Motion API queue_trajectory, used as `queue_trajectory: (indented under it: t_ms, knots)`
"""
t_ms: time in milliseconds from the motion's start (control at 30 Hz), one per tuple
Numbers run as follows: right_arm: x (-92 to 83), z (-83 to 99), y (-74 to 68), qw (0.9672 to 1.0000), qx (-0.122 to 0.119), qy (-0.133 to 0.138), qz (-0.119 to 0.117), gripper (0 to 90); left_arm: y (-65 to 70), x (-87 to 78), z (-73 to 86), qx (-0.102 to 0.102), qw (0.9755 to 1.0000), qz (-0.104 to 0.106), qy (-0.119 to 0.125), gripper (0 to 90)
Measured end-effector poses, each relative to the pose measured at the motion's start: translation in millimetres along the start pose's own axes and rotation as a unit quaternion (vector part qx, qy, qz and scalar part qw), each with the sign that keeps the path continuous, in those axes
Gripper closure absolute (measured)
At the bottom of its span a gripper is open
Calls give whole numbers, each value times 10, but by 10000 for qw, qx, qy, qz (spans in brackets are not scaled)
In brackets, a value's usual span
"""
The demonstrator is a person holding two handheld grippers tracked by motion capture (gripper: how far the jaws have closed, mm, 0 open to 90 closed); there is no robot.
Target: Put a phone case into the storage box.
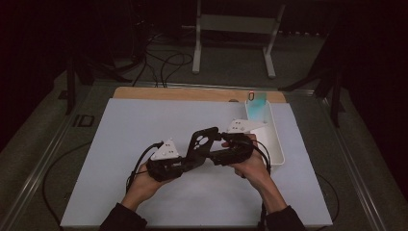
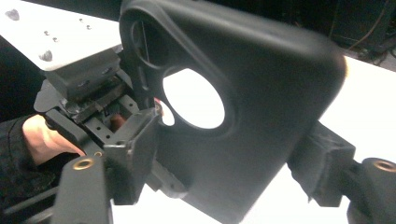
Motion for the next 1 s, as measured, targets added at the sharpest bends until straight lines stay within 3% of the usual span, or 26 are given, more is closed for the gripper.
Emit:
queue_trajectory:
  t_ms: [333,600,900,1000]
  knots:
    - [15,-8,49,9984,9,-11,561,100,-83,5,30,-198,9995,-254,-42,803]
    - [46,-30,16,9981,91,0,613,82,-140,33,58,-349,9984,-439,-101,803]
    - [80,-133,23,9959,415,282,752,90,-128,84,73,-399,9979,-475,-166,803]
    - [118,-162,62,9933,669,334,883,130,-120,96,69,-395,9979,-487,-158,804]
Point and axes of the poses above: each handheld gripper's, and its own axes: x roughly forward along the jaws, z roughly out of its underside, y roughly to its right, the point moved 8 cm from there along x, roughly forward along the jaws, and after that the axes turned 9 degrees about -z, right-handed, at the moved point
